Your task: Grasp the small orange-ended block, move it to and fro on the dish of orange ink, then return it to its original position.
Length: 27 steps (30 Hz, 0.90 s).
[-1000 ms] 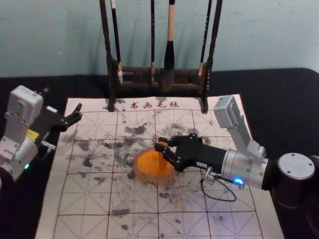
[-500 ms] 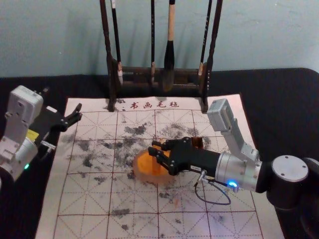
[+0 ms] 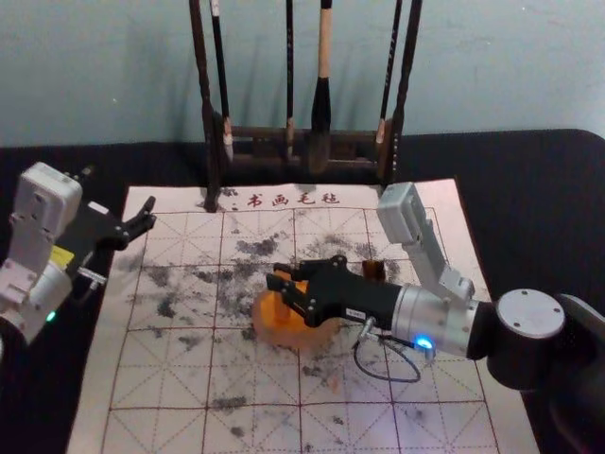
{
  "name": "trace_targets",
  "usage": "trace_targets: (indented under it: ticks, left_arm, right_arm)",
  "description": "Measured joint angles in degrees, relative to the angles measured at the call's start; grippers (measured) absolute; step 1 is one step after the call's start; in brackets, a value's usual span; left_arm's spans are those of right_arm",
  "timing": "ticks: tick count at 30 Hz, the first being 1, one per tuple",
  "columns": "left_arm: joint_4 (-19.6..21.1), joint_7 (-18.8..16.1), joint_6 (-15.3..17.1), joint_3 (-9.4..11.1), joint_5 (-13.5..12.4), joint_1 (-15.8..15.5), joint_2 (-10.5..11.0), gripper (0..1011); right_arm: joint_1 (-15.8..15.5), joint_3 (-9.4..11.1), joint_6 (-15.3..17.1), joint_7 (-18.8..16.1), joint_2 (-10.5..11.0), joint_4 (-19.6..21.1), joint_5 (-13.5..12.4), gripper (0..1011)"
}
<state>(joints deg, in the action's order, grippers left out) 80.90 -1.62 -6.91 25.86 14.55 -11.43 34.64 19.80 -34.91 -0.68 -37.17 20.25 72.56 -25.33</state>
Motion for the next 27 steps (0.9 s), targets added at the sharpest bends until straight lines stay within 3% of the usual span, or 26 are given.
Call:
trace_targets:
  ticks: [12,27]
  left_arm:
    - [0.0,0.0,0.0,0.0,0.0,0.0,0.0,1001]
    - [0.0,0.0,0.0,0.0,0.0,0.0,0.0,1001]
  right_arm:
    - [1.8,-0.1,-0.6,0.4,-1.6,-3.0,0.7,129]
    - [2.0,1.0,-0.7,1.2,-1.6,-3.8,1.2,129]
